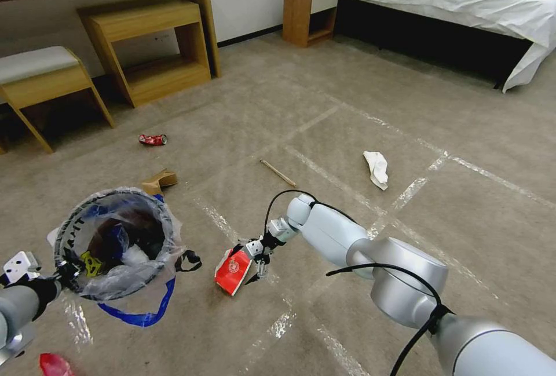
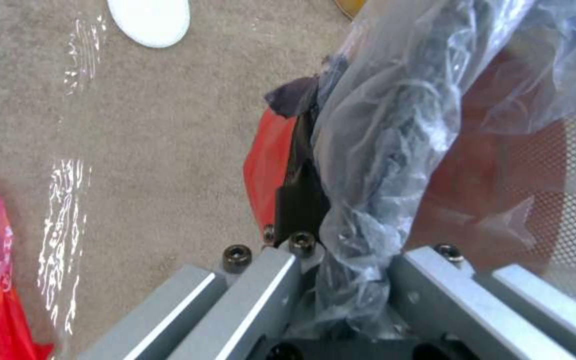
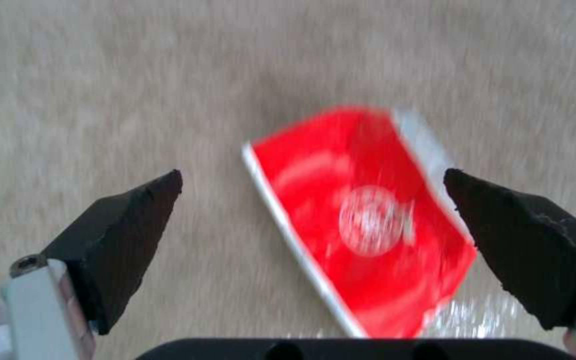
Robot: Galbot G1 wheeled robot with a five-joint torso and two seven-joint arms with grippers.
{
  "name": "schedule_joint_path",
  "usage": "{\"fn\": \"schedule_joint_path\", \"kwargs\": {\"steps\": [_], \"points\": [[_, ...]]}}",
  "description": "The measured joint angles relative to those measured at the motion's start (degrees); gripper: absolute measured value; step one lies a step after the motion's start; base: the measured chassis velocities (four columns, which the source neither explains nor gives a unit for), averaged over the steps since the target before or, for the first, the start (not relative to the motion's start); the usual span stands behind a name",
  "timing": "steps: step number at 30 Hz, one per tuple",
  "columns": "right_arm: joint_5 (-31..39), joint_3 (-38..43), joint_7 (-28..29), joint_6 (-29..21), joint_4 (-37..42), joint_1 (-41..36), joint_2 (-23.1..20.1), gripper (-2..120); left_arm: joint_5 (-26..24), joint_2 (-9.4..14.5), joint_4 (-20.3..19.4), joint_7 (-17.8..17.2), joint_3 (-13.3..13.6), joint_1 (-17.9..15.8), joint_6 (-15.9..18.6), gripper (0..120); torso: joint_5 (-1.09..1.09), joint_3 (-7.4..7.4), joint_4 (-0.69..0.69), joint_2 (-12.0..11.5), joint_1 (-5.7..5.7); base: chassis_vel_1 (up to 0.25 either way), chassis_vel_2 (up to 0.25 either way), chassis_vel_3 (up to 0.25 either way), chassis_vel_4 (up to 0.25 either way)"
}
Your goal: Pick up the trash bin and place the garbage on the floor into it.
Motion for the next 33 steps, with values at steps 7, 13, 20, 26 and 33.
{"fn": "schedule_joint_path", "kwargs": {"steps": [7,13,20,26,33], "points": [[-1.1,-0.3,4.5,-0.1,-1.6,0.4,0.0,100,0.0,-0.2,-0.3,0.1,0.3,-0.1,0.0,0,0.00,-0.01,0.00,0.0,0.00,0.000,0.000,0.000,0.000],[0.7,-2.6,9.8,-0.6,0.0,-0.8,0.0,100,0.0,-0.4,-0.4,0.1,0.3,0.0,0.0,0,-0.01,-0.01,0.00,0.0,0.00,0.000,0.000,0.000,0.000],[1.5,-5.2,16.0,-1.4,0.7,-1.9,-0.1,100,0.2,-0.7,-0.7,0.1,0.8,-0.2,0.0,0,0.00,0.00,0.00,0.0,0.00,0.000,0.000,0.000,0.000],[3.4,-7.2,21.8,-3.3,2.2,-2.6,-0.1,100,1.0,-1.3,-1.2,0.2,1.3,-0.1,0.0,0,0.00,0.00,0.00,0.0,0.00,0.000,0.000,0.000,0.000],[4.8,-9.2,24.0,-5.1,2.8,-2.9,-0.1,100,1.2,-1.5,-1.7,0.3,1.4,-0.1,0.0,0,0.00,0.00,0.00,0.0,0.00,0.000,0.000,0.000,0.000]]}}
